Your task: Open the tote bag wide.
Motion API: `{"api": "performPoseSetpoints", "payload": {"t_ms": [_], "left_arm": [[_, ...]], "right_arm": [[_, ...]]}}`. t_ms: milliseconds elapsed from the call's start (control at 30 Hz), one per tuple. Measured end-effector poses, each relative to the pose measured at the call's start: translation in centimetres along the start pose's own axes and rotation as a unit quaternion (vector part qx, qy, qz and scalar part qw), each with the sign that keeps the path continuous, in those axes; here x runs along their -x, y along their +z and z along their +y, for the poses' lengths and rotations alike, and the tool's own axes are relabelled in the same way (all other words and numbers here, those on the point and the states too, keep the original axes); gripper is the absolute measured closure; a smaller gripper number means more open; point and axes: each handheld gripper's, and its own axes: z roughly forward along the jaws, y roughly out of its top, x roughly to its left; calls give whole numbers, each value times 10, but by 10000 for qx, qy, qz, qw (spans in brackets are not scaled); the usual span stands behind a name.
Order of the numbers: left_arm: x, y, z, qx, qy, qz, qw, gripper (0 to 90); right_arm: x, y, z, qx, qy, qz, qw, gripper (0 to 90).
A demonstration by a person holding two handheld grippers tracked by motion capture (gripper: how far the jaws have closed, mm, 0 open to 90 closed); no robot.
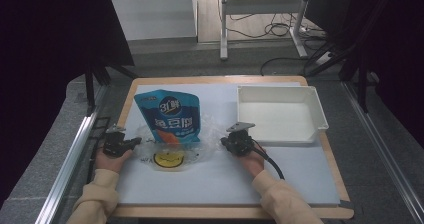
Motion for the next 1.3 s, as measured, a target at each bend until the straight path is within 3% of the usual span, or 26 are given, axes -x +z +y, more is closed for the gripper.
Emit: {"api": "performPoseSetpoints", "payload": {"t_ms": [167, 267, 533, 633, 667, 700, 800, 833, 967, 1167, 1200, 1300], "left_arm": [[1, 0, 0, 10, -1, 2, 10000, 882], [1, 0, 0, 11, -3, 3, 10000, 881], [1, 2, 1, -10, 34, -23, 10000, 881], [2, 2, 2, -7, 27, -7, 10000, 881], [2, 2, 2, -7, 27, -7, 10000, 880], [2, 2, 2, -2, 24, -6, 10000, 881], [3, 2, 2, -14, 30, -8, 10000, 881], [3, 2, 3, -6, 34, 1, 10000, 881], [3, 2, 3, -21, 47, 9, 10000, 881], [2, 3, 3, -33, 63, -23, 10000, 881], [2, 3, 3, -35, 66, -26, 10000, 881], [2, 2, 3, -43, 77, -19, 10000, 881]], "right_arm": [[-1, -1, 1, 30, -49, 60, 10000, 865], [-6, -6, 5, 134, -132, 167, 9997, 806], [-27, -48, 29, 763, -367, 466, 9953, 635], [-25, -65, 45, 1089, -319, 496, 9923, 590], [-25, -65, 45, 1089, -319, 496, 9923, 590], [-22, -73, 56, 1288, -262, 454, 9903, 572], [-18, -77, 66, 1346, -270, 361, 9899, 558], [-12, -75, 81, 1298, -255, 344, 9906, 528], [-3, -53, 99, 1025, -167, 362, 9939, 486], [-4, -8, 102, 552, -103, 331, 9979, 469], [-5, -4, 101, 516, -99, 307, 9981, 474], [-8, 8, 95, 403, -110, 316, 9986, 606]]}}
